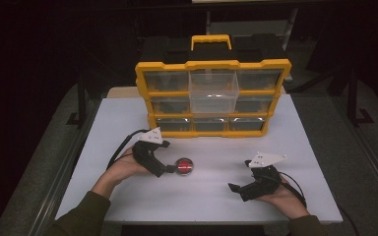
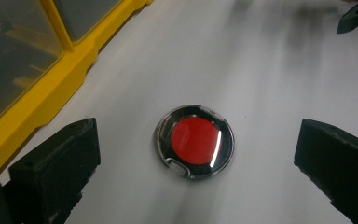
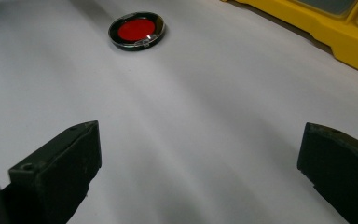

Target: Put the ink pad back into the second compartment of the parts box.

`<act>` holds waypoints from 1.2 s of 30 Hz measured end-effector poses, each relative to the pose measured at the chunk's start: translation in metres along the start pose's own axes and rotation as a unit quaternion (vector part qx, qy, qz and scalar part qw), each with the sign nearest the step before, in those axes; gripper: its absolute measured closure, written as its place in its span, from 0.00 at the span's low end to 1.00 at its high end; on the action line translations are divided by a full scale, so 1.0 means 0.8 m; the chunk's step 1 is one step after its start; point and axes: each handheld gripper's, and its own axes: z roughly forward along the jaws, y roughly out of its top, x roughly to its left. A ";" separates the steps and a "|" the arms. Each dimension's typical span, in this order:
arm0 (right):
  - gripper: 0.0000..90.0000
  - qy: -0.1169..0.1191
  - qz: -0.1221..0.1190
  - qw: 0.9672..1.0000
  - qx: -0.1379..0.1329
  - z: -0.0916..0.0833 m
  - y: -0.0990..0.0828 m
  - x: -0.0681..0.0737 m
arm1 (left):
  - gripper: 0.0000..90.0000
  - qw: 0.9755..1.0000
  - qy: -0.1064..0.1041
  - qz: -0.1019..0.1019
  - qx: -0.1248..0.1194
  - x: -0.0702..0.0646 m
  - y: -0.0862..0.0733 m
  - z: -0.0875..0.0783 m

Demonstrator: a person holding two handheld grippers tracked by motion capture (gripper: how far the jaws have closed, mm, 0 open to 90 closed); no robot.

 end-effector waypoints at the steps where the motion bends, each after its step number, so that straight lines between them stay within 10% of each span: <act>1: 0.00 0.000 0.000 1.000 0.000 0.000 0.000 0.000 | 0.00 1.000 0.000 0.002 0.002 0.001 0.001 0.002; 36: 0.00 0.002 -0.001 1.000 -0.002 -0.002 -0.001 0.000 | 0.00 1.000 -0.005 0.020 0.004 -0.002 0.034 0.038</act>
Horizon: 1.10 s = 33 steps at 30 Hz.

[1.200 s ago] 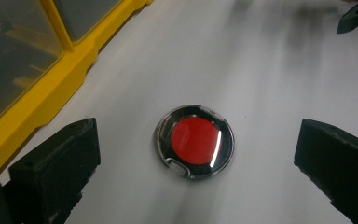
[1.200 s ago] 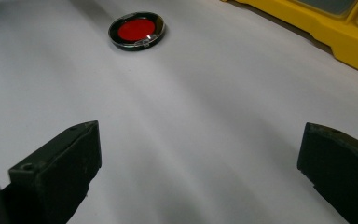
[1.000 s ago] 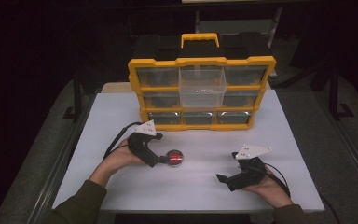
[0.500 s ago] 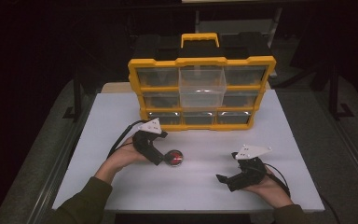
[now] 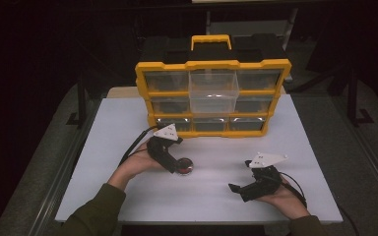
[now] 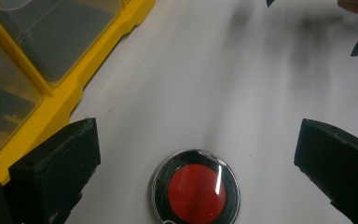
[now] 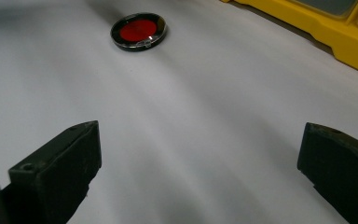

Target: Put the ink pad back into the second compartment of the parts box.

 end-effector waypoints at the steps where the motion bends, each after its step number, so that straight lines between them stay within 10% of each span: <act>1: 0.00 0.000 0.000 1.000 0.000 0.000 0.000 0.000 | 0.00 1.000 -0.001 0.002 0.002 0.000 0.000 0.001; 33: 0.00 0.003 -0.003 1.000 0.003 0.001 0.000 0.001 | 0.00 0.995 -0.007 0.040 0.096 -0.005 -0.012 0.037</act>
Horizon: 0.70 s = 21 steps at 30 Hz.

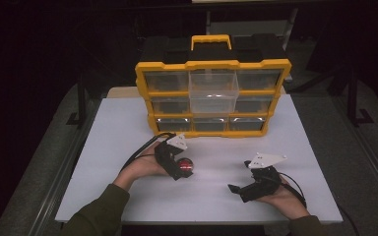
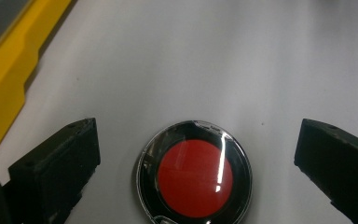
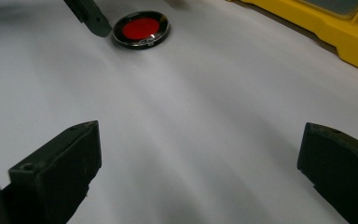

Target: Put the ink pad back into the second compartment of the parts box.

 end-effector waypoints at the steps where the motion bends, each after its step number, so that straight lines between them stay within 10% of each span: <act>1: 0.00 0.000 0.000 1.000 0.000 0.000 0.000 0.000 | 0.00 1.000 0.001 0.000 0.002 0.000 0.000 0.001; 21: 0.00 0.002 -0.002 1.000 0.003 0.001 0.000 0.000 | 0.00 0.999 -0.006 0.016 0.033 -0.001 -0.005 0.011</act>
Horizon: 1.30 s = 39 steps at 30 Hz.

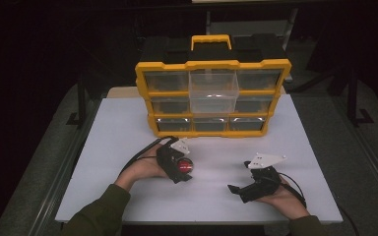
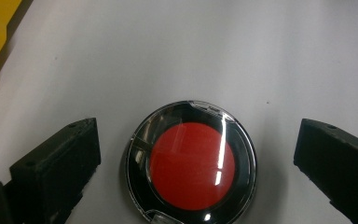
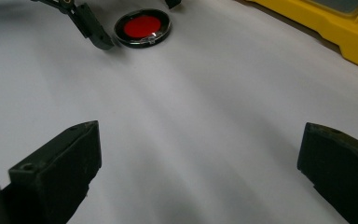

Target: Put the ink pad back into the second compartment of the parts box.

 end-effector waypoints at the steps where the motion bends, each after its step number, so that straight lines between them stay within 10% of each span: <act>1: 0.00 0.000 -0.001 1.000 0.000 0.000 0.000 0.000 | 0.03 1.000 0.000 0.001 -0.001 0.000 0.000 0.000; 39: 0.00 0.001 -0.001 1.000 0.000 0.000 0.000 0.000 | 0.32 1.000 0.007 0.009 0.013 0.001 -0.002 -0.007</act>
